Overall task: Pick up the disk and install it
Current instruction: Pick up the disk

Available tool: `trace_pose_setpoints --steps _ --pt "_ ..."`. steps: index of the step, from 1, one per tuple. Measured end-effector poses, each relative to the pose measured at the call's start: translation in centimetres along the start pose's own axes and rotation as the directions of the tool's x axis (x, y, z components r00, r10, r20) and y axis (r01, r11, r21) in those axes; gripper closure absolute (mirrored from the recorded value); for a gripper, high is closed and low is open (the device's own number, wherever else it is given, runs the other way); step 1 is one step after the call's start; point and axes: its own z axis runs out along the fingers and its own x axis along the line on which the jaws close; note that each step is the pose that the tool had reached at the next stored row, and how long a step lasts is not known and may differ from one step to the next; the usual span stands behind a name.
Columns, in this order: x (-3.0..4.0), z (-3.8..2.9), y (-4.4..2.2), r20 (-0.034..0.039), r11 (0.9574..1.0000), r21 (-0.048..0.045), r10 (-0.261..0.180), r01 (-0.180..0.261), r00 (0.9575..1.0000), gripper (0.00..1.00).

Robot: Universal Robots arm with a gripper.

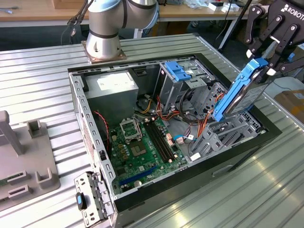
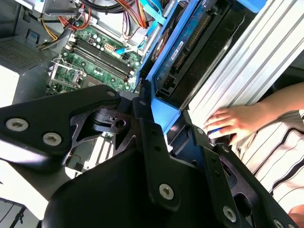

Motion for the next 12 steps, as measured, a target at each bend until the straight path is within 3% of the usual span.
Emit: trace_pose_setpoints --steps 3,5,7,12 --pt "0.18 0.72 0.01 -0.0004 1.0000 0.0000 0.000 0.000 1.0000 0.63" --pt "0.29 0.77 -0.02 -0.0005 1.0000 0.0000 0.000 0.000 1.0000 0.63" --pt "1.00 1.16 -0.09 -0.0003 1.0000 0.0000 0.000 0.000 1.0000 0.63" --pt "1.02 1.82 -0.18 -0.0007 1.0000 0.0000 0.000 0.000 1.0000 0.63"
